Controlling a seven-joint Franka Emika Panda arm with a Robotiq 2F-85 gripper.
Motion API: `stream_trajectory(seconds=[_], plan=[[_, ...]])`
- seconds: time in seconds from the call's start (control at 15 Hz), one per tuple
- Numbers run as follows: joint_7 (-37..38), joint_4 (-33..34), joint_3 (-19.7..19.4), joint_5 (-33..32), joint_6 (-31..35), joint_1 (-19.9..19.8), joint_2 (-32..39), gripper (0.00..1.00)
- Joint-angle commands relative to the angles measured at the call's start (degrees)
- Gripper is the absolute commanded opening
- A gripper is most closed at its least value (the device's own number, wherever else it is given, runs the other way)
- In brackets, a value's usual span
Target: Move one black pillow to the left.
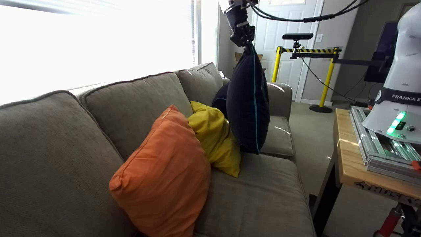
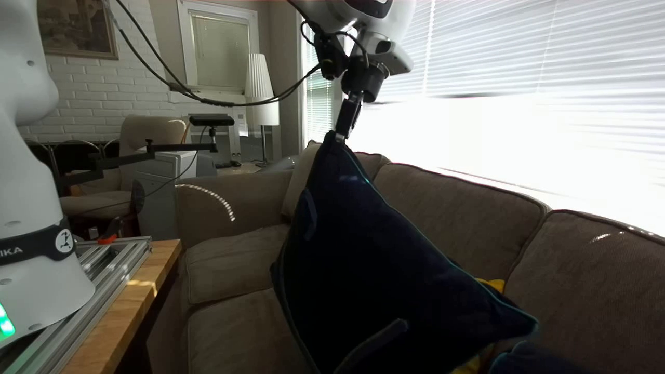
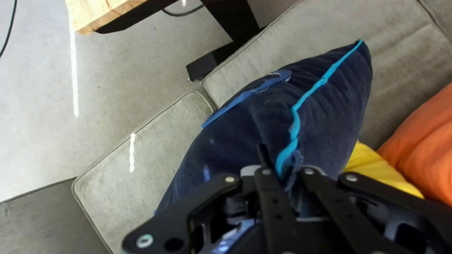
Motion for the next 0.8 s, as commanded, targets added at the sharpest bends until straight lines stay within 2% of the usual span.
stream_trajectory(seconds=[0.0, 0.47, 0.73], plan=[[-2.8, -0.6, 2.0, 2.0, -4.4, 1.7, -2.8, 0.02], [-3.8, 0.7, 5.1, 3.4, -7.8, 4.5, -2.6, 0.02], [-4.2, -0.1, 6.8, 4.8, -6.7, 6.0, -3.2, 0.02]])
